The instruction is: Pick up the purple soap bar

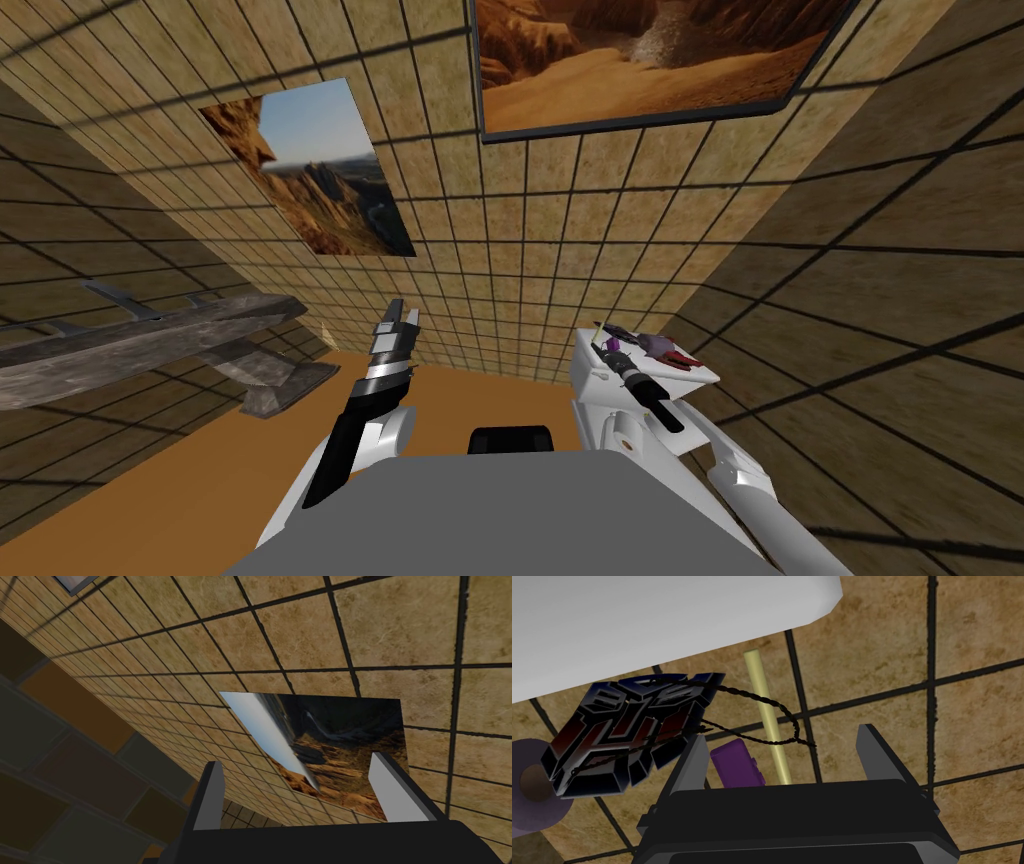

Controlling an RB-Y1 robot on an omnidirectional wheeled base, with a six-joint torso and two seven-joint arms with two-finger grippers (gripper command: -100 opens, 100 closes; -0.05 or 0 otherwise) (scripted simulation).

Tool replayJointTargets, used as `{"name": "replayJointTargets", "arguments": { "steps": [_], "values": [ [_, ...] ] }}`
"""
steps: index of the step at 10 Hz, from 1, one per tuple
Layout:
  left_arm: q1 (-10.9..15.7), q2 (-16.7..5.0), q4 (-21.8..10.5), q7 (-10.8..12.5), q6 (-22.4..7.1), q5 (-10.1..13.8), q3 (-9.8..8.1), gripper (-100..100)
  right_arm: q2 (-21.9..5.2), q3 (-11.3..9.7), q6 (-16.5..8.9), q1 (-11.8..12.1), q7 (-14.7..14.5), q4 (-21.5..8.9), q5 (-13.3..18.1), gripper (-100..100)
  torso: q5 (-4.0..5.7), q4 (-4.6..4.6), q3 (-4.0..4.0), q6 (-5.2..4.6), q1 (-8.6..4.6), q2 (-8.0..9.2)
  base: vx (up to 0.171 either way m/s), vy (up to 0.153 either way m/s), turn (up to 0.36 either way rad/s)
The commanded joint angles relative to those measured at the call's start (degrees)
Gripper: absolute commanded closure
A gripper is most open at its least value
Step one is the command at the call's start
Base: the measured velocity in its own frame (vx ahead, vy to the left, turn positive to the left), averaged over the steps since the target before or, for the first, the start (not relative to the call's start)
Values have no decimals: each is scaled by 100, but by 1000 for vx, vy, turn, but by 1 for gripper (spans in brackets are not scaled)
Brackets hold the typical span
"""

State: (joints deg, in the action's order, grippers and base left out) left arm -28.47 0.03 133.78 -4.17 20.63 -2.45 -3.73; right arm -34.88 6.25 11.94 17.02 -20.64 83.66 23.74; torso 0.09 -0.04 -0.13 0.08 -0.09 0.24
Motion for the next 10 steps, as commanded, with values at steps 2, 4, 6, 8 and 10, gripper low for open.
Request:
{"name": "replayJointTargets", "arguments": {
  "steps": [2,4,6,8,10],
  "values": [
    [-1,0,0,0,0,0,-1,0,2,2,-18,-15,0,-15,-1,100,-1,3,9,-5,0,-17,-29,-3,7],
    [-2,0,0,0,0,0,0,0,-3,13,-18,-17,0,-8,-2,100,7,15,28,3,0,-43,-1,-1,-5],
    [-2,0,0,0,0,0,-1,0,-10,25,-23,-19,-3,-8,-1,100,18,23,39,10,-7,-58,0,0,0],
    [-2,0,0,0,0,0,-1,0,-26,-40,126,161,-4,130,8,100,19,23,41,12,-11,-61,44,1,-100],
    [-5,0,1,0,1,0,-2,0,-51,-103,285,402,-19,354,27,100,19,31,64,5,-13,-104,160,-5,-287]
  ]
}}
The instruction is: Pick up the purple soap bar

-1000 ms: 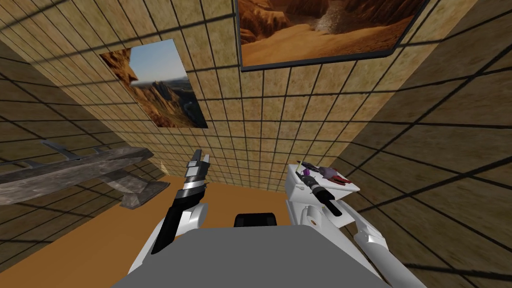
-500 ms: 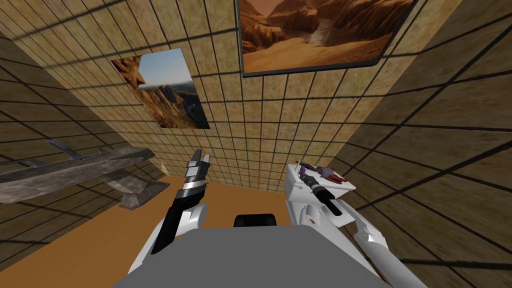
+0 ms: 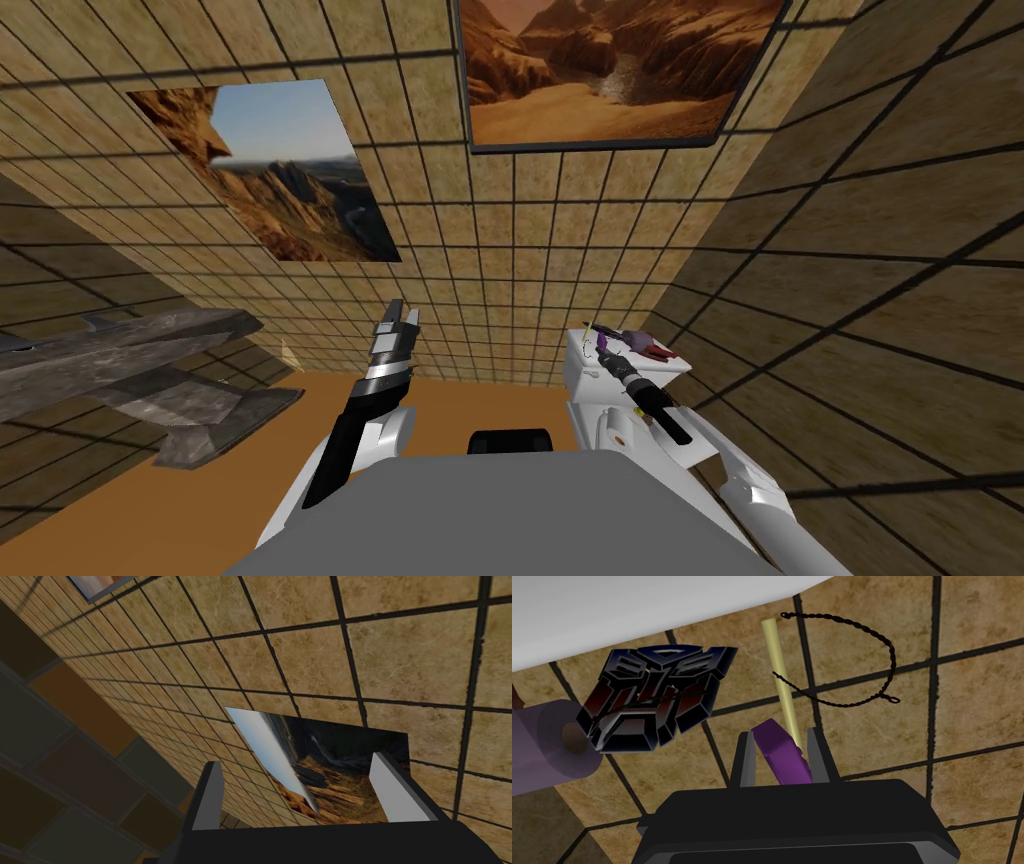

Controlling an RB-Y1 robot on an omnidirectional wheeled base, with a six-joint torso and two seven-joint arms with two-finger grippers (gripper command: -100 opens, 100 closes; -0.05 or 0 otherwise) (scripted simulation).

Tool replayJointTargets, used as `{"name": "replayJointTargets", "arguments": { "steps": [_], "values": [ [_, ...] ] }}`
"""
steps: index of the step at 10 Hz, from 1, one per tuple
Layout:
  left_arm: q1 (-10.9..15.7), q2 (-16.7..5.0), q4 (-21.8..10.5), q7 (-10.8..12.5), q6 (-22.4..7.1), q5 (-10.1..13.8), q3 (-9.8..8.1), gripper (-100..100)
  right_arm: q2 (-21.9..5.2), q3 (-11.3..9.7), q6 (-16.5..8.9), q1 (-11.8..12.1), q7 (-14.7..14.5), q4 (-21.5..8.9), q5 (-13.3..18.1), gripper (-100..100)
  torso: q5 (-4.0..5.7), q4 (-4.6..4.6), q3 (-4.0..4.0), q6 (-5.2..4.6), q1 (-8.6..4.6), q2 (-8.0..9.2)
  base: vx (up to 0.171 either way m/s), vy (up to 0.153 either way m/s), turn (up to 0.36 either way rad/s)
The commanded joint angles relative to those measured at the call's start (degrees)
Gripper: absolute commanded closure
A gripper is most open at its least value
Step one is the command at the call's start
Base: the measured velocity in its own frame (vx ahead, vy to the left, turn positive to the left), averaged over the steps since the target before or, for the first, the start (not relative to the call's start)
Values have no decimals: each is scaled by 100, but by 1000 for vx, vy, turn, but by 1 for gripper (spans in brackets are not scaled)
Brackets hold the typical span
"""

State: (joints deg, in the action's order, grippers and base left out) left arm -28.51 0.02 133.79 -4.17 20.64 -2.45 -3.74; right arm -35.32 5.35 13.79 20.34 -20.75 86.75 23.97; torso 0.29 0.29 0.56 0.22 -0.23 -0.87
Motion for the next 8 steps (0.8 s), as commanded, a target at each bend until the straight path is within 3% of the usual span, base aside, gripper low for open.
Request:
{"name": "replayJointTargets", "arguments": {
  "steps": [1,6,7,8],
  "values": [
    [0,0,0,0,0,0,0,0,-20,-43,180,191,-14,156,14,100,0,0,0,0,0,0,125,14,-179],
    [0,0,0,0,0,0,0,0,-83,-200,579,793,-50,716,63,100,-1,-4,-7,6,6,11,124,16,-223],
    [1,0,0,0,0,0,0,0,-79,-175,507,746,-43,674,55,100,-1,-6,-9,10,10,13,45,16,-37],
    [2,0,0,0,0,0,1,0,-81,-179,520,762,-41,690,56,0,0,-9,-17,17,3,28,8,4,7]
  ]
}}
